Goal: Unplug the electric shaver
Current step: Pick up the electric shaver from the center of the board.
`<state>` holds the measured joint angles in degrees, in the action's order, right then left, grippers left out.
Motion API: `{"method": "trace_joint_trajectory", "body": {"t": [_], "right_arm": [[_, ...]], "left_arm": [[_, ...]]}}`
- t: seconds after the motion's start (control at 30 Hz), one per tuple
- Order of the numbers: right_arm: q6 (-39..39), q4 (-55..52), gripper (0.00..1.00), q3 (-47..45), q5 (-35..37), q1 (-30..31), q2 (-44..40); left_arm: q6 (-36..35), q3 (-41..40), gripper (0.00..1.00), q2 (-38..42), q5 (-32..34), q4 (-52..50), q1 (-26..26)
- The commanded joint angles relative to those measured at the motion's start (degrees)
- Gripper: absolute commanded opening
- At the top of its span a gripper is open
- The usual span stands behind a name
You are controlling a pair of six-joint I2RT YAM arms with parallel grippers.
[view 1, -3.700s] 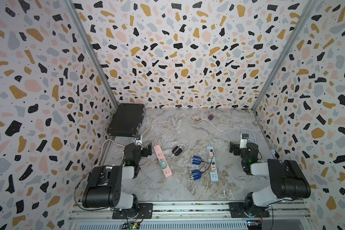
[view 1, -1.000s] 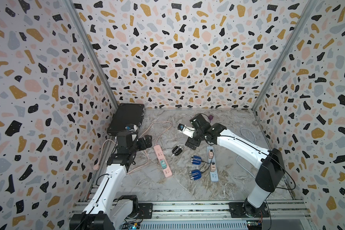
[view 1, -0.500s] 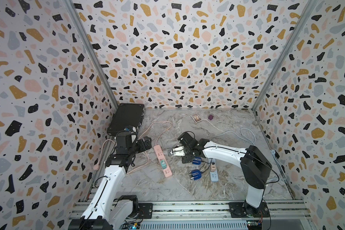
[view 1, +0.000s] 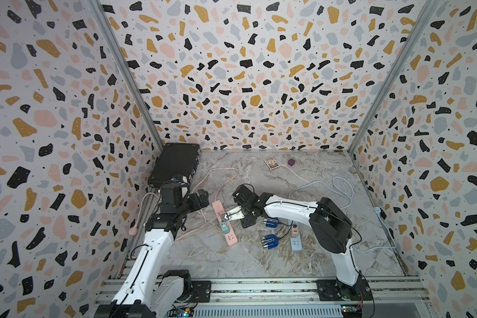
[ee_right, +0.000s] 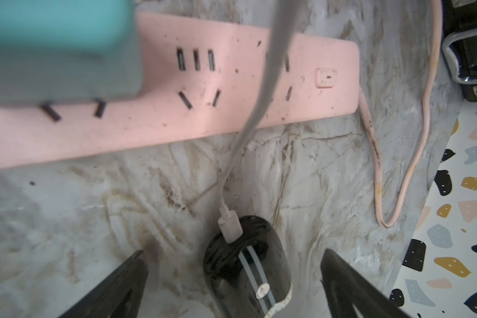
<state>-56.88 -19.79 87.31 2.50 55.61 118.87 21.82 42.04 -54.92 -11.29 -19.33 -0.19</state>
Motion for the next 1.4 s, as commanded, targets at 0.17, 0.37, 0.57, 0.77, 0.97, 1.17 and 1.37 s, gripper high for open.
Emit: {"method": "trace_joint_trajectory", "body": {"t": [0.17,0.37,0.57,0.77,0.97,1.17,1.37], "right_arm": [[5.15,-5.67,0.97,4.67,-9.30,-2.75,-1.60],[6.79,-6.23,0.97,4.47,-11.37,-4.94,-2.59],[8.44,-4.02,0.98,3.10,-14.83,-6.79,-2.64],[8.85,-5.57,0.98,6.26,-17.33,-6.99,0.07],[7.93,-7.10,0.98,7.97,-17.50,-6.99,2.40],[7.38,-8.95,0.98,10.51,-18.13,-7.42,5.66],[6.88,-8.61,0.98,10.66,-17.78,-7.80,7.02]], "left_arm": [[-0.38,1.24,0.99,1.27,0.98,-0.44,-0.34],[-0.38,1.29,1.00,0.82,1.09,-0.34,-0.34],[-0.38,1.36,1.00,0.80,1.05,-0.54,-0.34],[-0.42,1.64,0.99,0.20,0.74,-0.66,-0.34],[-0.44,2.05,1.00,0.22,0.13,-1.02,-0.34],[-0.39,2.48,1.00,0.11,-0.55,-1.86,-0.34],[-0.40,2.78,1.00,0.29,-0.93,-2.11,-0.34]]}}
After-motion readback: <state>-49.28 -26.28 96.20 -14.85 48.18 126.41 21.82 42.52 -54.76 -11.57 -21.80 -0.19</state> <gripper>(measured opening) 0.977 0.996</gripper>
